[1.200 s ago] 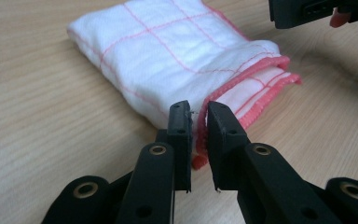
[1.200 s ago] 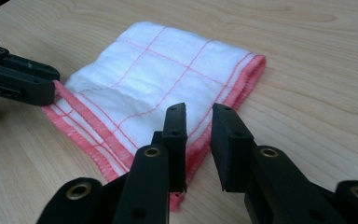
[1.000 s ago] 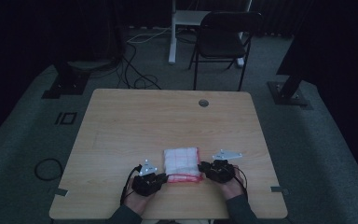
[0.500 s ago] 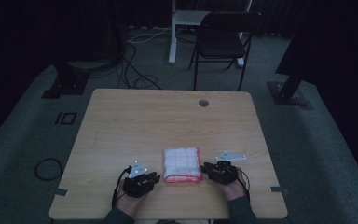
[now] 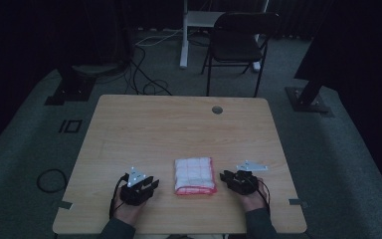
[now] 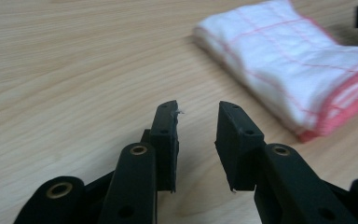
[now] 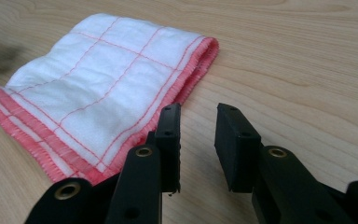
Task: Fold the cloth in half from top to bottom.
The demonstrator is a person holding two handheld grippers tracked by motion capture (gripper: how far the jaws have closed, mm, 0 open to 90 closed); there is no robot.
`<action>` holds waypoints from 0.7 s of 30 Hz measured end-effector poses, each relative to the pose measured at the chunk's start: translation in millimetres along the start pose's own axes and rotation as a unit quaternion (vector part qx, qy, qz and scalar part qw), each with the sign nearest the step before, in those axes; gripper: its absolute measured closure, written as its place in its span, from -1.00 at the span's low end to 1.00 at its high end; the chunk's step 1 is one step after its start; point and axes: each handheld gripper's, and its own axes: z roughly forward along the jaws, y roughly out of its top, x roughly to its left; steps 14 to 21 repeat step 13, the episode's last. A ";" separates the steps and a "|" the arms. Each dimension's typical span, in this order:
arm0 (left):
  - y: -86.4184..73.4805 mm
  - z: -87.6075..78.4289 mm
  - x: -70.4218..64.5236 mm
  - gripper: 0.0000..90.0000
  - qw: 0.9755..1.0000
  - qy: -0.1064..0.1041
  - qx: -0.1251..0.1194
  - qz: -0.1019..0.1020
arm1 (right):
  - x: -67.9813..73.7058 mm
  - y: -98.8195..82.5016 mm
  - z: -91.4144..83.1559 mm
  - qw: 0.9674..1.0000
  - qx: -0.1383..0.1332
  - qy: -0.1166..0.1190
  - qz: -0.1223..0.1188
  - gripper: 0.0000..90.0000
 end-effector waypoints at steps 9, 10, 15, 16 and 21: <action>-1.9 -2.6 19.3 0.51 0.999 0.044 0.004 -0.014 | -2.6 -0.9 0.3 1.000 0.001 -0.005 0.002 0.58; -1.9 -2.6 19.3 0.51 0.999 0.044 0.004 -0.014 | -3.2 -0.9 0.3 1.000 0.001 -0.006 0.002 0.58; -1.4 -4.7 24.9 0.50 0.998 0.055 -0.001 -0.020 | -5.7 -0.7 0.0 1.000 -0.001 -0.010 0.002 0.58; -1.4 -4.7 24.9 0.50 0.998 0.055 -0.001 -0.020 | -5.7 -0.7 0.0 1.000 -0.001 -0.010 0.002 0.58; -1.4 -4.7 24.9 0.50 0.998 0.055 -0.001 -0.020 | -5.7 -0.7 0.0 1.000 -0.001 -0.010 0.002 0.58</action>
